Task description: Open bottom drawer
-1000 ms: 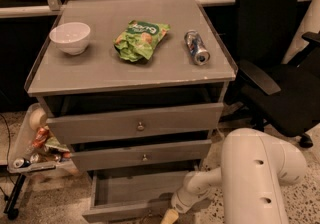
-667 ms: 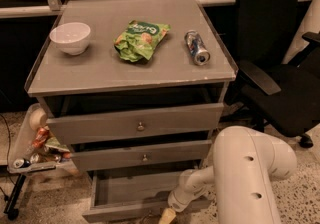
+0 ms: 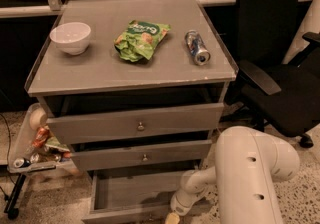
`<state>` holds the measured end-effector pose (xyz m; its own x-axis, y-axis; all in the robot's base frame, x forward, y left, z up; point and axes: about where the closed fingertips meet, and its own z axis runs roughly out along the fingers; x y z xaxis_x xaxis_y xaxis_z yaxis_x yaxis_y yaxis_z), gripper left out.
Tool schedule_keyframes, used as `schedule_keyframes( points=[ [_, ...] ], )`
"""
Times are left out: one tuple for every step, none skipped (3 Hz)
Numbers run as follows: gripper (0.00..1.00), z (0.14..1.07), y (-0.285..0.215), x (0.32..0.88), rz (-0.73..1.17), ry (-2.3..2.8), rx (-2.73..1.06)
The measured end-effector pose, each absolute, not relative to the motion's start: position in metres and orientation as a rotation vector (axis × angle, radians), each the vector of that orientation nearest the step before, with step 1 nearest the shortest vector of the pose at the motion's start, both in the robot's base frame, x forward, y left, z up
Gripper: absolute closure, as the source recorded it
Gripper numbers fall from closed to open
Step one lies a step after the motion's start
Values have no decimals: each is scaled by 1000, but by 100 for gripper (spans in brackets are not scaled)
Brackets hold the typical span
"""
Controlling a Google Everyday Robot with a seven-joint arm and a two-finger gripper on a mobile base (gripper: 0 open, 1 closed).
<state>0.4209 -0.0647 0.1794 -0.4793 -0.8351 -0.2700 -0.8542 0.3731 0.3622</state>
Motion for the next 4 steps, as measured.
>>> schedule_keyframes(
  points=[
    [0,181,-72,396,772,2584,-1604],
    [0,186,-85,359,835,2605,-1620],
    [0,186,-85,359,835,2605,-1620],
    [0,195,-100,320,892,2629,-1616]
  ],
)
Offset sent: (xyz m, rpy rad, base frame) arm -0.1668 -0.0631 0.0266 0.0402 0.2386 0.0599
